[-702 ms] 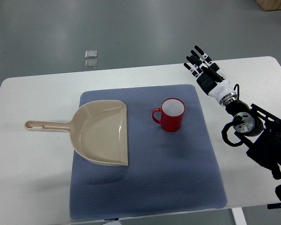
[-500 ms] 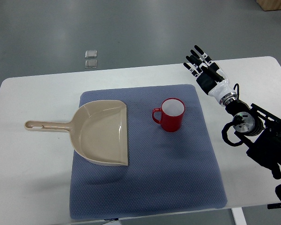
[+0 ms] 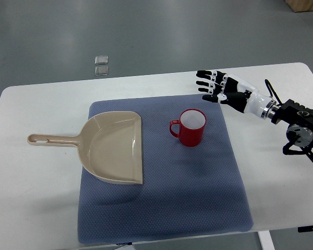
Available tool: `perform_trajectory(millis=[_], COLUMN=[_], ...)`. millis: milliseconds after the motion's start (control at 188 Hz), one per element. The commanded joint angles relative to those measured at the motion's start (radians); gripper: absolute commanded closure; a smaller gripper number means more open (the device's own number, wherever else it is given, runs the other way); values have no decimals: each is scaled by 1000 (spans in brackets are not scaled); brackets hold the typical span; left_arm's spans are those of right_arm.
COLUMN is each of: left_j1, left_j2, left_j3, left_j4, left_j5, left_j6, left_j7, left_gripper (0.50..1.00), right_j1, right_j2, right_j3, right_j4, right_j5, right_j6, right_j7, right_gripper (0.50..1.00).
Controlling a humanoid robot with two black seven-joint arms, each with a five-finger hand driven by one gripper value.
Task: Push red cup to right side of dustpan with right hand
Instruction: 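Move the right hand toward the red mug, fingers open, then wrap the right hand fingers around the red mug's body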
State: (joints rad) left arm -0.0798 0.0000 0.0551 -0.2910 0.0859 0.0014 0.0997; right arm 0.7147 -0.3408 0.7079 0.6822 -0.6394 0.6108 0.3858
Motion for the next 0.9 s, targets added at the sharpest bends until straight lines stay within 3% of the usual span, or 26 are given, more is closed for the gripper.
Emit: perform_trajectory(millis=[0, 149, 330, 420, 675, 893], left_j1=[0, 0, 0, 0, 0, 0], left_j2=[0, 0, 0, 0, 0, 0], left_j3=[0, 0, -3, -1, 2, 2], left_j4=[-2, -2, 0, -4, -4, -4], left_j5=[0, 0, 0, 0, 0, 0], left_j6=[0, 0, 0, 0, 0, 0], left_j7=[0, 0, 0, 0, 0, 0], left_gripper=[500, 500, 500, 500, 500, 500], right_j1=[-6, -18, -53, -75, -113, -132], right_j2=[-52, -69, -58, -49, -12, 13], right_j3=[1, -2, -2, -4, -11, -14], right_j4=[42, 65, 76, 80, 79, 77], right_j5=[-115, -157, -305, -350, -362, -358], right_j6=[0, 0, 0, 0, -221, -237], right_j7=[54, 82, 176, 188, 186, 189], right_gripper=[566, 566, 566, 566, 566, 568])
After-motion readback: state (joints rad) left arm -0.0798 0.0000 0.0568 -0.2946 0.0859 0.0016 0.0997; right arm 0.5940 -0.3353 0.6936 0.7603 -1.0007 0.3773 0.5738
